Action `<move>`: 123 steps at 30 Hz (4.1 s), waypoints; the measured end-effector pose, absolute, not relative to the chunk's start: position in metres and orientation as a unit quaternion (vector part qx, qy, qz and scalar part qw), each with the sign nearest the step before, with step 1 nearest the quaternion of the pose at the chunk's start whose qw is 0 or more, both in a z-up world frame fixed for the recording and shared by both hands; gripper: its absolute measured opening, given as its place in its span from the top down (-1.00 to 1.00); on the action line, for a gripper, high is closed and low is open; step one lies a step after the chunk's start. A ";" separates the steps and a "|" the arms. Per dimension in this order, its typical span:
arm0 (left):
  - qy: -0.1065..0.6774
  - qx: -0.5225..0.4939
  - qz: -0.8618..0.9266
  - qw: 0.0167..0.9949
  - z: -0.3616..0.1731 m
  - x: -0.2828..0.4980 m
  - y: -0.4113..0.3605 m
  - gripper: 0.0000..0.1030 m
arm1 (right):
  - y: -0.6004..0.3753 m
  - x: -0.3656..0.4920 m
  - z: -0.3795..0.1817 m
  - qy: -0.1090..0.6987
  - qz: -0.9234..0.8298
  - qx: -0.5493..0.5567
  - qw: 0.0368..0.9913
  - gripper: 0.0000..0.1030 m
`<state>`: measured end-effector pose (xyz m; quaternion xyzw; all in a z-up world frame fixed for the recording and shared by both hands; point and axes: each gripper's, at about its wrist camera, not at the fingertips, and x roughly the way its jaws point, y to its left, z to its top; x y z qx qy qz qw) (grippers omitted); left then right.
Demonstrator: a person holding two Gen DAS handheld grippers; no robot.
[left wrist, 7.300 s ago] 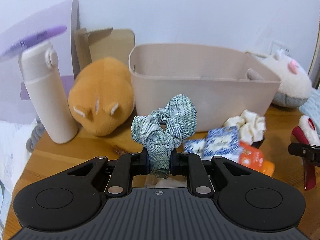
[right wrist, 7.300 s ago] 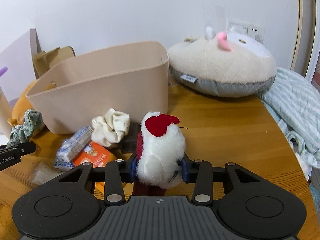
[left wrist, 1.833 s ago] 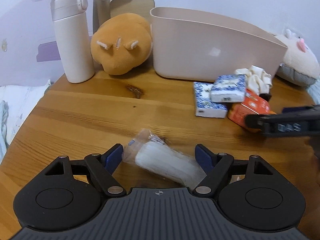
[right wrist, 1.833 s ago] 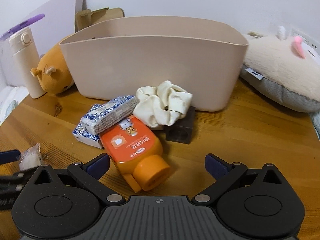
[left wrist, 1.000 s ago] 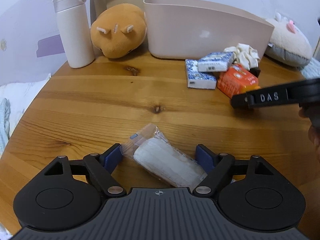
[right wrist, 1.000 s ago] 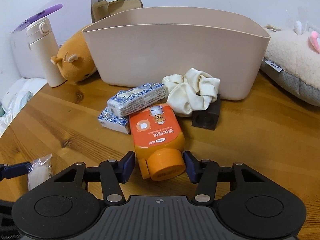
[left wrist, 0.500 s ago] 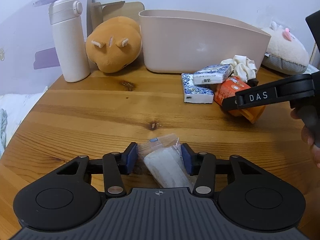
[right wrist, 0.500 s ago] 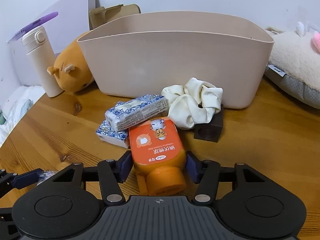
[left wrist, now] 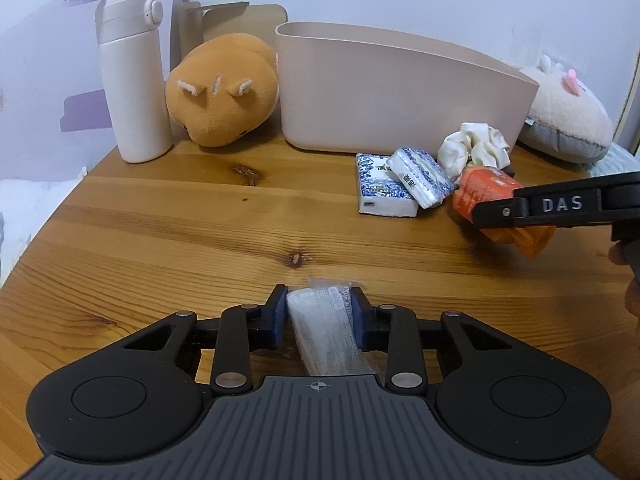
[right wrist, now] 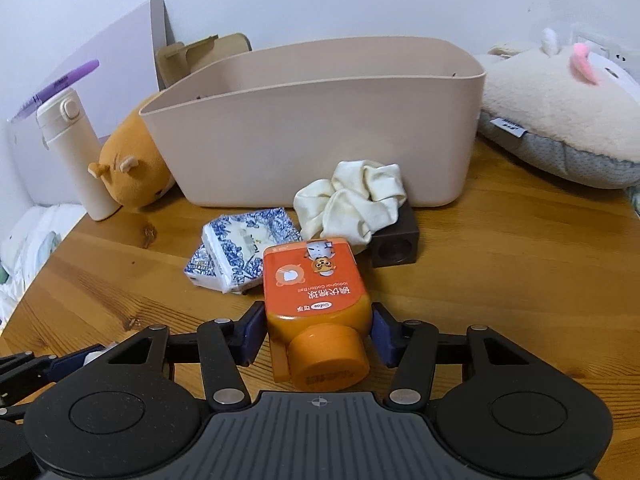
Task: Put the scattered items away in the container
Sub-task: 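Grasp the wrapped white item with the left tool while the right tool grasps the orange bottle, then carry both held items over the bin and open both tools to drop them, then withdraw both tools from the bin toward the tissue packs and scrunchie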
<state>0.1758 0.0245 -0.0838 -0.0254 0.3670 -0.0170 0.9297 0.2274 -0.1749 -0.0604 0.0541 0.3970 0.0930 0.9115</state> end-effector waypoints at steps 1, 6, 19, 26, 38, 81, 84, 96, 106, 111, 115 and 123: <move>0.367 -0.028 -0.016 0.930 -0.083 0.176 0.025 0.39 | -0.177 0.226 -0.059 0.395 0.092 0.057 0.913 0.00; 0.354 -0.040 -0.011 0.934 -0.075 0.176 0.031 0.39 | -0.185 0.220 -0.049 0.382 0.089 0.068 0.917 0.00; 0.310 -0.063 -0.012 0.949 -0.037 0.185 0.035 0.40 | -0.189 0.211 -0.017 0.341 0.089 0.076 0.933 0.00; 0.262 -0.060 -0.015 0.963 0.001 0.205 0.029 0.40 | -0.194 0.214 0.012 0.311 0.087 0.071 0.944 0.00; 0.211 -0.048 -0.022 0.976 0.051 0.259 0.008 0.40 | -0.208 0.247 0.051 0.276 0.079 0.072 0.955 0.00; 0.342 0.020 0.006 0.939 -0.003 0.453 -0.027 0.39 | -0.196 0.398 0.001 0.364 0.010 0.027 0.931 0.00; 0.344 0.027 0.000 0.939 -0.004 0.452 -0.029 0.38 | -0.193 0.399 0.000 0.364 0.007 0.019 0.931 0.00; 0.285 0.015 -0.013 0.958 0.022 0.411 -0.023 -0.41 | -0.191 0.375 0.006 0.334 0.010 0.023 0.942 -0.32; 0.248 -0.009 -0.030 0.968 0.051 0.350 -0.014 -0.52 | -0.190 0.307 0.038 0.270 0.022 0.055 0.961 -0.66; 0.236 -0.009 -0.034 0.971 0.055 0.321 -0.014 -0.52 | -0.185 0.271 0.049 0.245 0.029 0.051 0.968 -0.75; 0.226 -0.003 -0.035 0.973 0.060 0.299 -0.015 -0.55 | -0.186 0.243 0.056 0.227 0.032 0.051 0.972 -0.90; 0.209 0.020 -0.044 0.977 0.065 0.252 -0.019 -0.64 | -0.194 0.199 0.054 0.205 0.023 0.055 0.977 -1.00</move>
